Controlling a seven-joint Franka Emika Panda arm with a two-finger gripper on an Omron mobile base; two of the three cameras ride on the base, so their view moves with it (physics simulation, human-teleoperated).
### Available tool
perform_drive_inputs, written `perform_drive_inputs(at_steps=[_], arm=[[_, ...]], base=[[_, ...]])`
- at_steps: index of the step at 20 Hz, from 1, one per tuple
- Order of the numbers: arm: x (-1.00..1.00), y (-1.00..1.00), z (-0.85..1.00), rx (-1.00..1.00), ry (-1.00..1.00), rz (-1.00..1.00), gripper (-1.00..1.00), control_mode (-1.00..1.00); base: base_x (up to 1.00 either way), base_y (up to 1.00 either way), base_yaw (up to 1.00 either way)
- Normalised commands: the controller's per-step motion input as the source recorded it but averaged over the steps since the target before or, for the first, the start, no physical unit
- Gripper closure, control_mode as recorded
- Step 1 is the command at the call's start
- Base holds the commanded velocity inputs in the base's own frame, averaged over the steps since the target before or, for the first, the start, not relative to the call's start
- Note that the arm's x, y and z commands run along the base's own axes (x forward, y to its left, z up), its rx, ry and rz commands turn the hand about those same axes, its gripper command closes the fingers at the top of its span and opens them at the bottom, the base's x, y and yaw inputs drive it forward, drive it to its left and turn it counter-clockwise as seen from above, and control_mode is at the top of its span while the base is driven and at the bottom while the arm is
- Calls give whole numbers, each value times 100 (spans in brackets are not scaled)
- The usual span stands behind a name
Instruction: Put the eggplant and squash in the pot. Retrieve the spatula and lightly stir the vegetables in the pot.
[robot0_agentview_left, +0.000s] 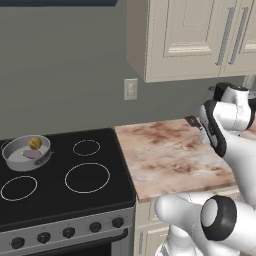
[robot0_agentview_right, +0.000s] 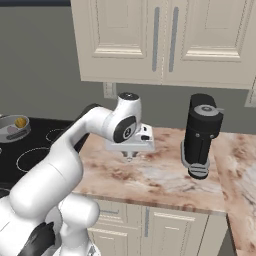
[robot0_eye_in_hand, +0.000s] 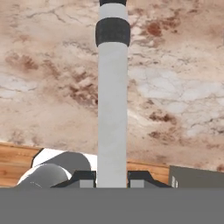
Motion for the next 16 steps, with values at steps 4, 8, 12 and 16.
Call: perform_drive_inputs(at_steps=[4,8,12,16], arm=[[-31,13,20,4,-2,0,100,-100],[-5,0,1,0,-5,0,100,-100],[0,0,0,0,0,0,100,-100],[-3,0,0,0,0,0,100,100]], base=[[0,0,0],[0,0,0],[0,0,0],[-7,3,0]])
